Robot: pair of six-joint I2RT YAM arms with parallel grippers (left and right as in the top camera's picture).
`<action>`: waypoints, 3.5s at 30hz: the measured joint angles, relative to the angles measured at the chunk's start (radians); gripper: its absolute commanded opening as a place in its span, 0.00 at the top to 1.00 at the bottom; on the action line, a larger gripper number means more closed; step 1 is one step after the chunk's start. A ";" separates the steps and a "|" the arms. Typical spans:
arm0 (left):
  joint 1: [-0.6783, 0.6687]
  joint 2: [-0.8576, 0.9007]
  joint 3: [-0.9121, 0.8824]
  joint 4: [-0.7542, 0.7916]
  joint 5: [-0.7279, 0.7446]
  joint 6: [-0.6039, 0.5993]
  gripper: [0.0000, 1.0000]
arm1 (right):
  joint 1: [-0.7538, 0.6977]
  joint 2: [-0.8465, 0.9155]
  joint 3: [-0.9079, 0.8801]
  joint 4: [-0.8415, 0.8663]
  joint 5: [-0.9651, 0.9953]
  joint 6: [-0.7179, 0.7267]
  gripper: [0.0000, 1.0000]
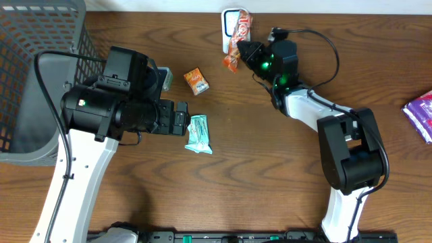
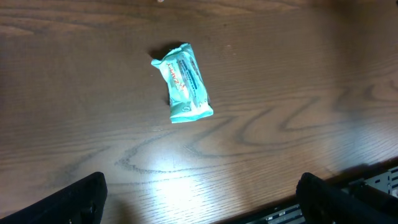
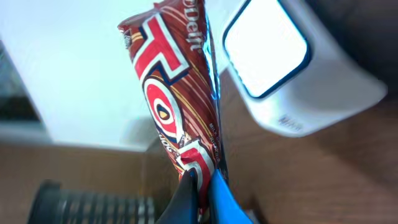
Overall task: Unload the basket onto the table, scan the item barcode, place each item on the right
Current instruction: 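Hold the TOP bar up in front of the scanner, then carry the TOP bar to the right edge and release it, then move the right gripper back to the orange box near centre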
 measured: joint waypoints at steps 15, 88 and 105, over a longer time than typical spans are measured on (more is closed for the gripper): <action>0.000 0.000 0.000 0.000 0.000 0.000 0.02 | 0.001 0.000 0.240 -0.367 0.177 -0.082 0.99; 0.000 0.000 0.000 0.000 0.000 0.000 0.02 | -0.677 0.143 0.251 -0.851 0.498 -0.649 0.99; 0.000 0.000 0.000 0.000 0.000 0.000 0.02 | -0.708 -0.205 0.256 -1.021 0.288 -0.680 0.58</action>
